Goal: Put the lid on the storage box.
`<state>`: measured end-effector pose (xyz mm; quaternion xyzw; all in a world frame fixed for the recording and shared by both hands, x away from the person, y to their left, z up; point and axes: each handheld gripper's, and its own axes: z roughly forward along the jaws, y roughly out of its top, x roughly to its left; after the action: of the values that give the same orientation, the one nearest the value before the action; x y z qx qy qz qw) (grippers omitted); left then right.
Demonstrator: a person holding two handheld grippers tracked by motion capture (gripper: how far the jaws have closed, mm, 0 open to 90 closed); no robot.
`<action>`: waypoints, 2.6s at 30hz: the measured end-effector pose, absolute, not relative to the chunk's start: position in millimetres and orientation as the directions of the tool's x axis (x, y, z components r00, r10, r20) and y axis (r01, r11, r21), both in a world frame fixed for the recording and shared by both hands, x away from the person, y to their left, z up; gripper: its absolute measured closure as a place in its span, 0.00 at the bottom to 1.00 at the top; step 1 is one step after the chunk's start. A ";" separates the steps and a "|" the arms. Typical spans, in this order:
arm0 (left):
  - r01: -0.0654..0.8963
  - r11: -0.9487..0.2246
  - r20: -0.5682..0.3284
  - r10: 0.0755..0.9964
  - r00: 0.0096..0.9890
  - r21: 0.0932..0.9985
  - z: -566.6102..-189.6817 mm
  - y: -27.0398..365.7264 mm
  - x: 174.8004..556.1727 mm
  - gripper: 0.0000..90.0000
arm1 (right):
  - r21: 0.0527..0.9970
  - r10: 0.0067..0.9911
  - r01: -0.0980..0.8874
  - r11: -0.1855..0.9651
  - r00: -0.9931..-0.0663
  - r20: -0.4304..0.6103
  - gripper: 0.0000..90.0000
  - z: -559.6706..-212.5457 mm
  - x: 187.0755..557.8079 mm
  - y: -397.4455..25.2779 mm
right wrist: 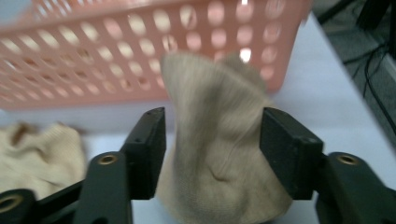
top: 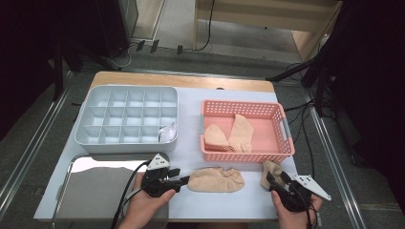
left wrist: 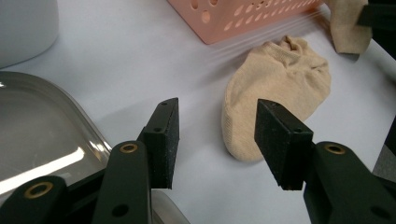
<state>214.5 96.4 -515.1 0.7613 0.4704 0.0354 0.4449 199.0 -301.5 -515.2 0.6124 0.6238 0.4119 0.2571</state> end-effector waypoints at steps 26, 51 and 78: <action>0.679 -0.171 -0.370 0.731 0.574 0.714 -514.3 96.2 207.4 0.59 | 0.822 0.922 0.569 0.011 -0.323 0.211 0.87 -507.6 165.9 -225.0; 0.683 -0.174 -0.369 0.734 0.570 0.710 -515.4 101.5 207.8 0.59 | 0.787 0.880 0.615 -0.058 -0.340 0.330 0.66 -517.2 163.6 -226.7; 0.684 -0.158 -0.387 0.725 0.570 0.712 -512.0 108.4 204.5 0.59 | 0.819 0.718 0.548 0.167 -0.637 0.280 0.68 -516.7 142.0 -135.9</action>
<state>204.5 108.4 -512.0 0.7607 0.4631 0.0221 0.4542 142.0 -135.9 -516.7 0.4170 0.7591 0.4924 0.0862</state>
